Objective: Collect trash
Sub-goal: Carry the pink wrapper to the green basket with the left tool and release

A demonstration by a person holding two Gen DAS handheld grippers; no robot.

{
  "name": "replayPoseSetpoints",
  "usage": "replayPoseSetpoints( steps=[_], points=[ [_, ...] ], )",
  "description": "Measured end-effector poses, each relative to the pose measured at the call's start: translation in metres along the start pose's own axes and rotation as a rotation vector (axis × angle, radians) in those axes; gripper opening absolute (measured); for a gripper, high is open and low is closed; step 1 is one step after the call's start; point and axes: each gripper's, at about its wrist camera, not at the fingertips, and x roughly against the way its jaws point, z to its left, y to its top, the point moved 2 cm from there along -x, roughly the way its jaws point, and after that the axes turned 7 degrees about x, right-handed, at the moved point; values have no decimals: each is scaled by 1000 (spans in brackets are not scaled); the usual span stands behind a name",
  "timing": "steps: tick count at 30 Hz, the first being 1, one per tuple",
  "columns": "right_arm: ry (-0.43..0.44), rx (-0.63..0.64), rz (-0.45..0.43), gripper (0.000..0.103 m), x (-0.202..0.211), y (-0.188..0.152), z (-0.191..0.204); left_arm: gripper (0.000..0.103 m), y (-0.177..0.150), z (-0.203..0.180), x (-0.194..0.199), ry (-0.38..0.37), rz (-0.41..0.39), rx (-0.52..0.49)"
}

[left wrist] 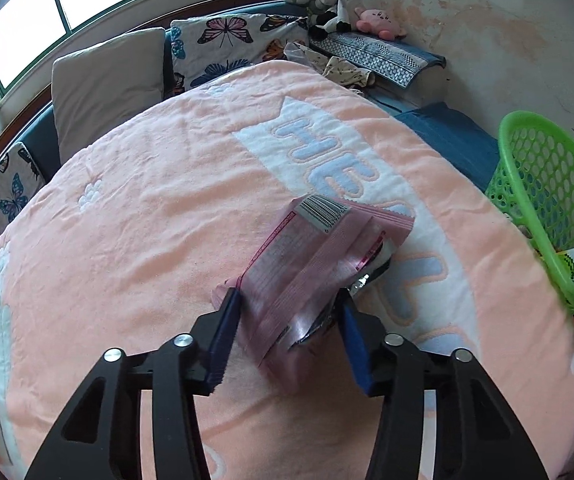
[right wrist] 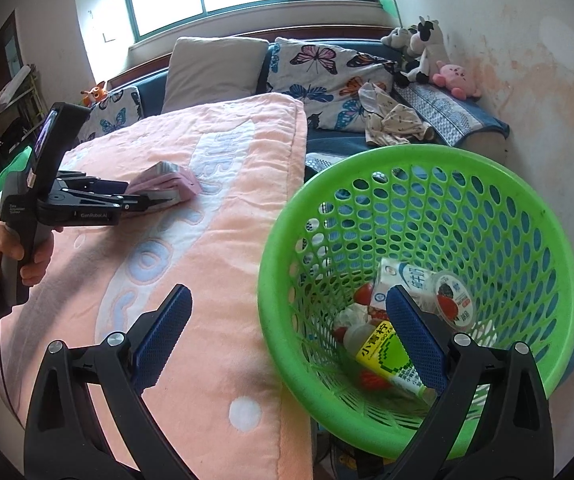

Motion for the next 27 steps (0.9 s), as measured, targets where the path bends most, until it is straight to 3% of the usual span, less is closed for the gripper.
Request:
replayPoseSetpoints(
  steps=[4, 10, 18, 27],
  points=[
    [3, -7, -8, 97, 6, -3, 0, 28, -5, -10, 11, -19, -9, -16],
    [0, -17, -21, 97, 18, -8, -4, 21, -14, -27, 29, -56, -21, -26],
    [-8, -36, -41, 97, 34, -14, -11, 20, -28, -60, 52, -108, -28, -42],
    [-44, -57, -46, 97, 52, -27, -27, 20, -21, -110, 70, -173, -53, -77]
  ],
)
